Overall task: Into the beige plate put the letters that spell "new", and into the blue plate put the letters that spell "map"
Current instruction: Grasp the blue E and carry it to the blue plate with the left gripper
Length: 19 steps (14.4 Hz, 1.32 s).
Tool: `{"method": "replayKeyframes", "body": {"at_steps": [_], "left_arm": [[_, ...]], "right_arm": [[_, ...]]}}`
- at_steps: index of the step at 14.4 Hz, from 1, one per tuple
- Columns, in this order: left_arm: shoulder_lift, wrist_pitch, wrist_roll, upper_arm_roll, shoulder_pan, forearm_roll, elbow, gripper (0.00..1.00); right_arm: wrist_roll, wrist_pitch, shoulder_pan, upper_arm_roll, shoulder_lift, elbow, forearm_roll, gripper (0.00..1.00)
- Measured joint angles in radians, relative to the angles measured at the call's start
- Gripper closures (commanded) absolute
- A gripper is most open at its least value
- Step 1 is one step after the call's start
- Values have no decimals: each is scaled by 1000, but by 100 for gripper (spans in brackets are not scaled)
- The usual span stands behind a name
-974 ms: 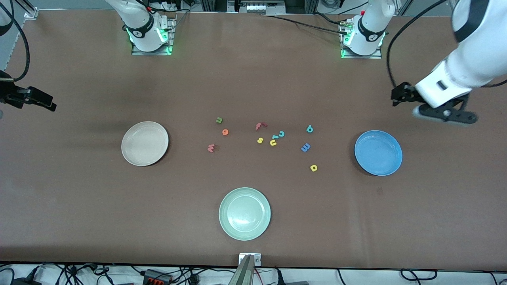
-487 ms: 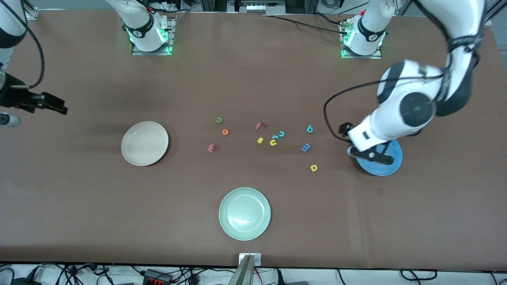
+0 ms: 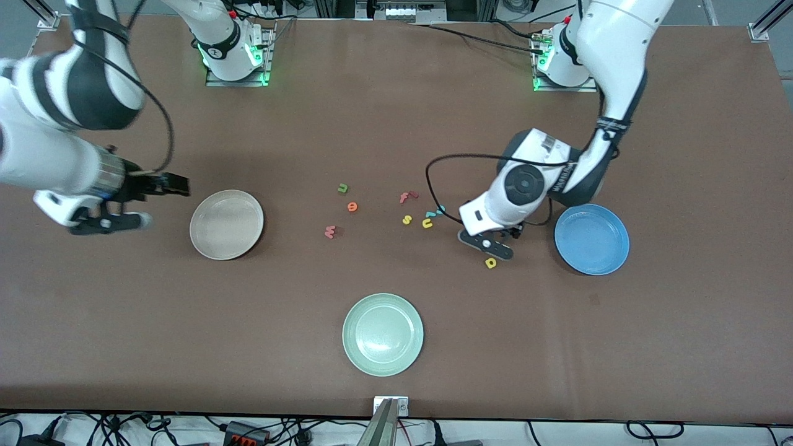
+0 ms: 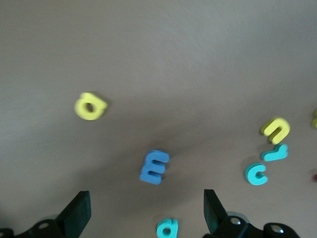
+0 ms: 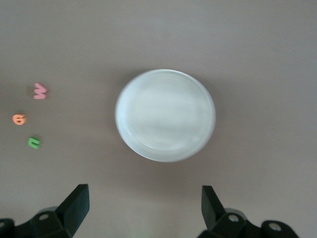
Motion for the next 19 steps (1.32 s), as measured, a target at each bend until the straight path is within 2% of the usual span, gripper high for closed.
{"method": "replayKeyframes", "body": {"at_steps": [3, 4, 6, 7, 10, 12, 15, 19], "left_arm": [[13, 103, 0, 0, -11, 102, -70, 17], [27, 142, 0, 0, -14, 113, -78, 25], [56, 181, 2, 0, -16, 132, -80, 47], [61, 190, 2, 0, -16, 146, -80, 53], [56, 191, 2, 2, -16, 162, -74, 86], [48, 185, 2, 3, -15, 164, -71, 91], [34, 150, 2, 10, -12, 164, -61, 92], [-56, -69, 27, 19, 49, 166, -8, 92]], "right_arm": [[56, 71, 88, 1, 70, -3, 2, 0], [76, 95, 118, 2, 90, -3, 2, 0], [101, 134, 185, 3, 128, -4, 2, 0], [108, 147, 218, 3, 146, -4, 2, 0], [110, 201, 313, 4, 194, -24, 3, 0], [114, 310, 381, 5, 210, -90, 3, 0], [116, 495, 450, 5, 216, -231, 3, 0], [84, 550, 515, 5, 216, -289, 2, 0]]}}
